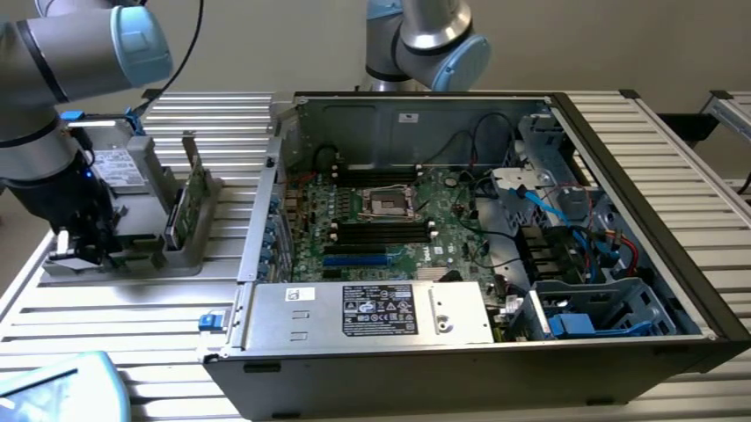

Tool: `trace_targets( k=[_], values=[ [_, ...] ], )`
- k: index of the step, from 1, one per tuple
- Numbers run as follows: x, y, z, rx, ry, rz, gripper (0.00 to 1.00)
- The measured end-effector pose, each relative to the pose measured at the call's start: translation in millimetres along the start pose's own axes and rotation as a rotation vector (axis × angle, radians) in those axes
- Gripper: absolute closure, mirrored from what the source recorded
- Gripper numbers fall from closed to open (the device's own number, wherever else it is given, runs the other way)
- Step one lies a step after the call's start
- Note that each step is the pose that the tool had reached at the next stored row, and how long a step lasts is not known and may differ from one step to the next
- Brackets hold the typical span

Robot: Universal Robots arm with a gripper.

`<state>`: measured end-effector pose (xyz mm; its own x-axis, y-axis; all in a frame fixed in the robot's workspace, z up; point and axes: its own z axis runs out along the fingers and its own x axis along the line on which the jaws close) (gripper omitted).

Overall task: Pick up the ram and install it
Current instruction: 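Pick up the ram and move it above insertion slot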

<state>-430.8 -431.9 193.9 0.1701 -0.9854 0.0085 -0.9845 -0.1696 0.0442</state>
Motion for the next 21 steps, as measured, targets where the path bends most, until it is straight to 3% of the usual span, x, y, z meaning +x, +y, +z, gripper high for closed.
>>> trace_targets(
  k=[16,19,20,21],
  values=[
    [0.0,-0.1,2.7,-0.0003,0.0013,0.000,0.61],
    [0.0,-0.1,2.7,-0.0004,0.0025,0.000,0.69],
    [0.0,-0.1,2.7,-0.0006,0.0032,0.000,0.82],
    [0.0,-0.1,2.8,-0.0005,0.0037,0.000,0.82]
  ],
)
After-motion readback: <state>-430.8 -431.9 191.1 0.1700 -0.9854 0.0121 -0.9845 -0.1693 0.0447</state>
